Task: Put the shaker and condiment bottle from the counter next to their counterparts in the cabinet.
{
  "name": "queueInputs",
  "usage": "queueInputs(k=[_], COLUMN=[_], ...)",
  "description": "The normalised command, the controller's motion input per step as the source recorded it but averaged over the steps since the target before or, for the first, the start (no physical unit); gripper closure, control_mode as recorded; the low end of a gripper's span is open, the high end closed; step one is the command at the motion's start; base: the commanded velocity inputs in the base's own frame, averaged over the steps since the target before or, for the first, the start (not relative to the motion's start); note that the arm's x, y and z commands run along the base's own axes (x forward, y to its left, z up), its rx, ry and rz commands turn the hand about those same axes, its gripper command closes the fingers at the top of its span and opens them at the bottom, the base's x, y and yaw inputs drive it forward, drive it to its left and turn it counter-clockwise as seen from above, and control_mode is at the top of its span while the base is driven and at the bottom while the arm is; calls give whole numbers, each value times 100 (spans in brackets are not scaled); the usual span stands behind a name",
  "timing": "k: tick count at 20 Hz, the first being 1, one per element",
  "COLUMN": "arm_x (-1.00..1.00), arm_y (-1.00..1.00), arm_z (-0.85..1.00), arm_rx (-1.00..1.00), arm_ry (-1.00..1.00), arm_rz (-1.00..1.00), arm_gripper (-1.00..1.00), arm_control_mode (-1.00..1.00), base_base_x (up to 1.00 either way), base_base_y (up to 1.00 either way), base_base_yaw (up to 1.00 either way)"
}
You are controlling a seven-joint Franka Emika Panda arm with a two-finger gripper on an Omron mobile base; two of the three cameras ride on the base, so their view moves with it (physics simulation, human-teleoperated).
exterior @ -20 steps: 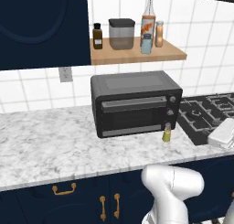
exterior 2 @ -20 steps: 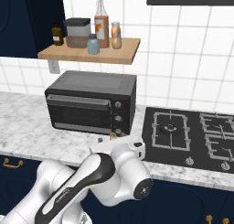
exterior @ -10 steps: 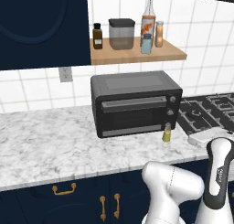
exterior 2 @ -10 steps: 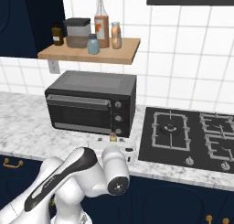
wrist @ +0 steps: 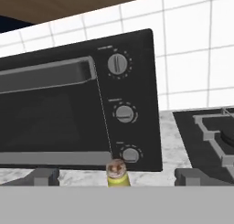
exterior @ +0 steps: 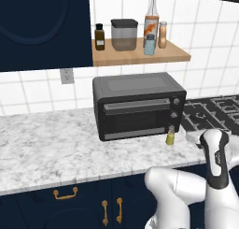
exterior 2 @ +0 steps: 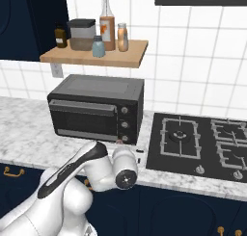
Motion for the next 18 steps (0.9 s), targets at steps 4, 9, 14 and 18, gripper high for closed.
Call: queueInputs(k=[4, 9, 14, 18], arm_x=[33, 20, 0, -3], arm_y=[1, 3, 14, 15], arm_z=[-18, 2, 37, 26], arm_rx=[0, -5, -7, -14], arm_ry=[30, 24, 3, 0], arm_rz=[-2, -6, -9, -11], arm_gripper=[-100, -100, -100, -100], arm_control_mode=[-100, -100, -100, -100], base_base_x=[0, 0, 0, 0], base_base_y=[0, 0, 0, 0], base_base_yaw=[0, 0, 0, 0])
